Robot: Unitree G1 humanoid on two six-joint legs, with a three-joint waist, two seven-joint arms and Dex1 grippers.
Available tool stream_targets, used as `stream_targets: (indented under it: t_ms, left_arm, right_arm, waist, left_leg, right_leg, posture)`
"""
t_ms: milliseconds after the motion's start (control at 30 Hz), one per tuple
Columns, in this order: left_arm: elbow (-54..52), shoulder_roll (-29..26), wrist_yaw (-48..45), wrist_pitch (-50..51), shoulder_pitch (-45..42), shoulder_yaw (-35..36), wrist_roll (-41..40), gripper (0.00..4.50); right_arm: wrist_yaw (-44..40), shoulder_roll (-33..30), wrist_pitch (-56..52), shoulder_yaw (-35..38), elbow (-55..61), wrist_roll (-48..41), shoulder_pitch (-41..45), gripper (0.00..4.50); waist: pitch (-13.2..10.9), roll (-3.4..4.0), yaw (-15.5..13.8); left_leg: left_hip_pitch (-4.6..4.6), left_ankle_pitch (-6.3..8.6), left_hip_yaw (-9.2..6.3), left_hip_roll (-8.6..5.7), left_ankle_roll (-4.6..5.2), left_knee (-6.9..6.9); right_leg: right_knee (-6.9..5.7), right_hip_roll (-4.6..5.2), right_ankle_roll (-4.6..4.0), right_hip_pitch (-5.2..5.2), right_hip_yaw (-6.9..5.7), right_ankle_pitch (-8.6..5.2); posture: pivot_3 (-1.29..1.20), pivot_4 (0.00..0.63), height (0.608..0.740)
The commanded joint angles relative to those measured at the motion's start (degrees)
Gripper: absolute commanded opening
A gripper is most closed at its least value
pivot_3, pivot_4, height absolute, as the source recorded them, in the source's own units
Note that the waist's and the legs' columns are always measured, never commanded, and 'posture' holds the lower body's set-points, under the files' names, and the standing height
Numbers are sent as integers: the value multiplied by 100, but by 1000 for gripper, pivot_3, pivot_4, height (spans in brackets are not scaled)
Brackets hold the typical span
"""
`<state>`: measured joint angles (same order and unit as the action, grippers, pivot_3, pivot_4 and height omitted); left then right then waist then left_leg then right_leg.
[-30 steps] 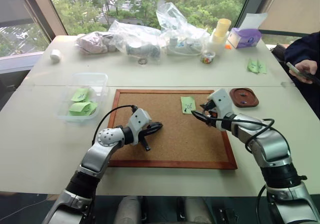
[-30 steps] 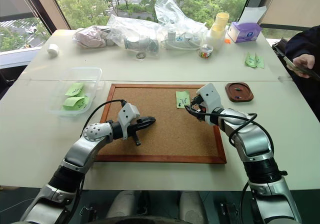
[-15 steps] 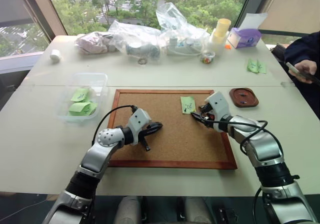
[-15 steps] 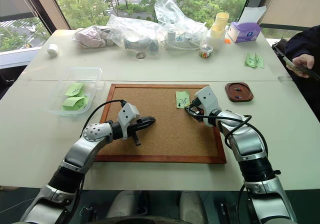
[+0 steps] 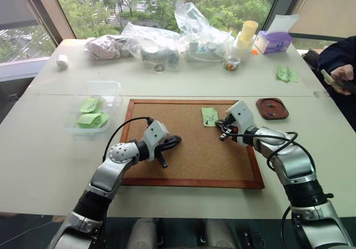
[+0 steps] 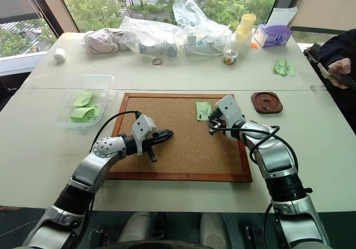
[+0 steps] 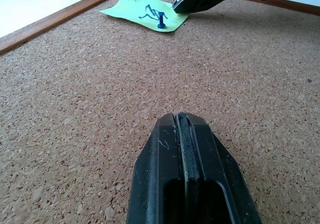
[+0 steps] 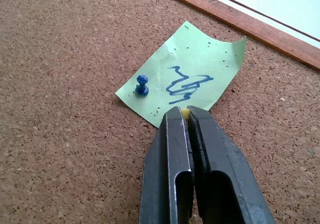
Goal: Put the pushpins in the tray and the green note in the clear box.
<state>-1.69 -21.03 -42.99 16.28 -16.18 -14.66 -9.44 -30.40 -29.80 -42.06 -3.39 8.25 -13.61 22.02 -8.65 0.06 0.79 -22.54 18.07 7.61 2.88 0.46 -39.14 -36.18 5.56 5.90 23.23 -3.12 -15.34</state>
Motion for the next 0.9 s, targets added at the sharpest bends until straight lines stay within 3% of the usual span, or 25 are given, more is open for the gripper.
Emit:
stream_targets:
  t_ms: [33,233,367,533,900]
  left_arm:
    - [298,-79,-13,307,243,-150,151,0]
    - [343,-81,-30,307,245,-163,158,0]
    - [364,-80,-44,297,227,-164,164,0]
    - [382,-74,-49,276,209,-171,176,0]
    - [293,-105,-24,289,289,-146,180,0]
  right_arm:
    - [357,115,-388,812,530,-362,386,66]
    - [1149,514,-1154,1698,509,-705,762,66]
    - [2556,939,-1142,2584,-237,-357,1223,66]
    - [3552,1145,-968,3211,-978,-184,1490,66]
    - [4122,1370,-856,3773,-1838,-503,1855,66]
  waist:
    - [0,0,-1]
    - [2,-2,4]
    - [3,-1,16]
    - [4,1,20]
    - [12,15,37]
  left_leg:
    - [0,1,0,0,1,0]
    - [3,2,-2,2,4,0]
    - [2,1,1,1,2,-1]
    - [2,-4,4,0,-8,3]
    - [4,-7,7,0,-12,3]
  right_leg:
    - [0,0,0,0,0,0]
    - [-1,1,-1,-2,-1,0]
    - [-2,2,-1,-2,0,0]
    - [-2,2,-1,-1,0,0]
    - [-4,1,0,-2,1,0]
  posture:
    - [0,150,740]
    - [0,150,740]
    - [0,150,740]
    - [0,150,740]
    - [0,150,740]
